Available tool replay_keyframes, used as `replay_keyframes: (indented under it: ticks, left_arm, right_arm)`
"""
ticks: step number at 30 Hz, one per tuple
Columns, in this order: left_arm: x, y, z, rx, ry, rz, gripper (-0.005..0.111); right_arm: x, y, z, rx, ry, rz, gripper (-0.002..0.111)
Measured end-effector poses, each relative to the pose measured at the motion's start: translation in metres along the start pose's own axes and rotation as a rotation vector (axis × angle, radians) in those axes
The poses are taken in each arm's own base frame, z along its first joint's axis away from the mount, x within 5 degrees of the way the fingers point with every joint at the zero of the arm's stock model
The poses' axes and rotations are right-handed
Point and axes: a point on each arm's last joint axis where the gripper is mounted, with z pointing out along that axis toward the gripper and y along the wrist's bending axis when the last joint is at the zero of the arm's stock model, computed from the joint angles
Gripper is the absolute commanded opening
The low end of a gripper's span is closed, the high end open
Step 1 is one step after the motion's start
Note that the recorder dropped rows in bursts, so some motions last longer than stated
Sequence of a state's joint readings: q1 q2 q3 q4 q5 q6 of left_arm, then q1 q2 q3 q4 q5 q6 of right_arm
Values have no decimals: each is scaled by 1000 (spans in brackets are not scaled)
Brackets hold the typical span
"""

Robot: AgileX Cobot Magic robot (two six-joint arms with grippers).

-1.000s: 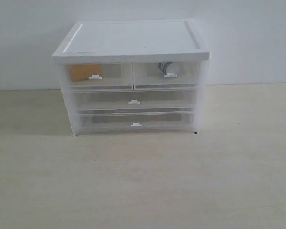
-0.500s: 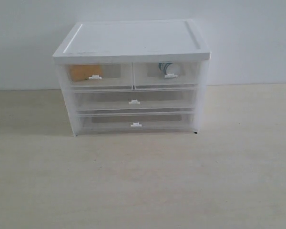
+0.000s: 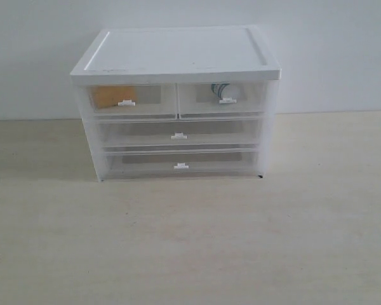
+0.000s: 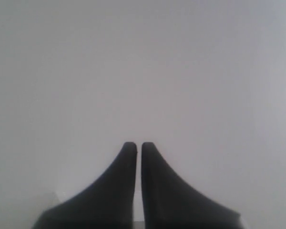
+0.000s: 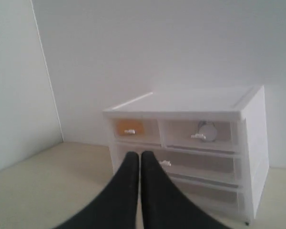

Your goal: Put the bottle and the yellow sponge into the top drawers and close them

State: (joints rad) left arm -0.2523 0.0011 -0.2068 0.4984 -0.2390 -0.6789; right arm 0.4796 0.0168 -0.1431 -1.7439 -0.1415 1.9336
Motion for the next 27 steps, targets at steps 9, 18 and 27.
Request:
replay_keyframes:
  ticks: [9, 18, 27]
  left_arm:
    - [0, 0, 0, 0, 0, 0, 4]
    - [0, 0, 0, 0, 0, 0, 4]
    - [7, 3, -1, -21, 12, -24, 4]
  right_arm:
    - [26, -5, 1, 11, 77, 24, 0]
    - [27, -4, 1, 1, 81, 22, 0]
    - [27, -4, 1, -3, 83, 23, 0]
